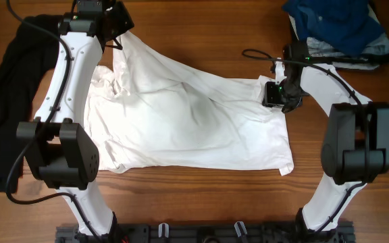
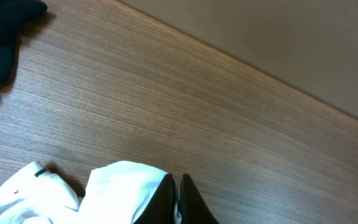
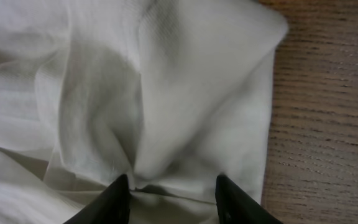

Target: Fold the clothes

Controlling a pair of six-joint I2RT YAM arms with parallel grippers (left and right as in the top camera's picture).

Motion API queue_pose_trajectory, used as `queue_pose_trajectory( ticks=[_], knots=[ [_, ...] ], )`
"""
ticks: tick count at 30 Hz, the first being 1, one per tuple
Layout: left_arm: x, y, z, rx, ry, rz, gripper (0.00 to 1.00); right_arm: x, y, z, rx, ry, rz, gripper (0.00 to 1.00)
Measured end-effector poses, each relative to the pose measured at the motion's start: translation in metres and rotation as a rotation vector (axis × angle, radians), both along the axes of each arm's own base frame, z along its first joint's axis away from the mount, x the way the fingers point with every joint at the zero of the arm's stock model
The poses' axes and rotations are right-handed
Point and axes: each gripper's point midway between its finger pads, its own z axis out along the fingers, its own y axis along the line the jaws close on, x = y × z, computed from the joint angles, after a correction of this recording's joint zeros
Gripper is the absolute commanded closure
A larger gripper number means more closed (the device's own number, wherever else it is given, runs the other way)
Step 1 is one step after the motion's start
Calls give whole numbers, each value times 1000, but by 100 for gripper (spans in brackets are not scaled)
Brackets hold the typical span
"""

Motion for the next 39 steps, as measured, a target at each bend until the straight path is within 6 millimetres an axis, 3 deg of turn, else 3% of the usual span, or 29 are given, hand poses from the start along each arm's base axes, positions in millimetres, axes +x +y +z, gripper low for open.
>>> queue_pose_trajectory(
  ticks=[3,5,10,11,20,26,31,33,34,36,37,39],
  knots=[
    [-1,0,-1,1,6,0,96,-5,0,-1,1,22,4,70],
    [-2,0,-2,1,10,0,96,-9,2,-1,10,38,3,71],
    [-2,0,-2,1,10,0,96,-30,5,4,31,129,7,65],
    [-2,0,-2,1,10,0,96,-30,5,8,32,139,11,61],
    [-2,0,-2,1,13,0,96,-33,6,13,36,157,11,62],
    [-3,0,-2,1,14,0,96,-49,9,3,55,202,13,92],
    [-3,0,-2,1,14,0,96,-48,13,5,80,199,17,96],
    [-2,0,-2,9,10,-8,96,-33,14,15,82,160,19,96],
    [-1,1,-1,17,6,-16,96,-12,14,27,83,93,25,96],
    [2,4,2,34,-12,-27,96,46,15,63,78,-117,49,96],
    [7,8,6,41,-37,-26,96,86,13,90,62,-274,55,96],
    [15,20,13,49,-80,-10,96,132,6,124,47,-477,50,96]
  ],
)
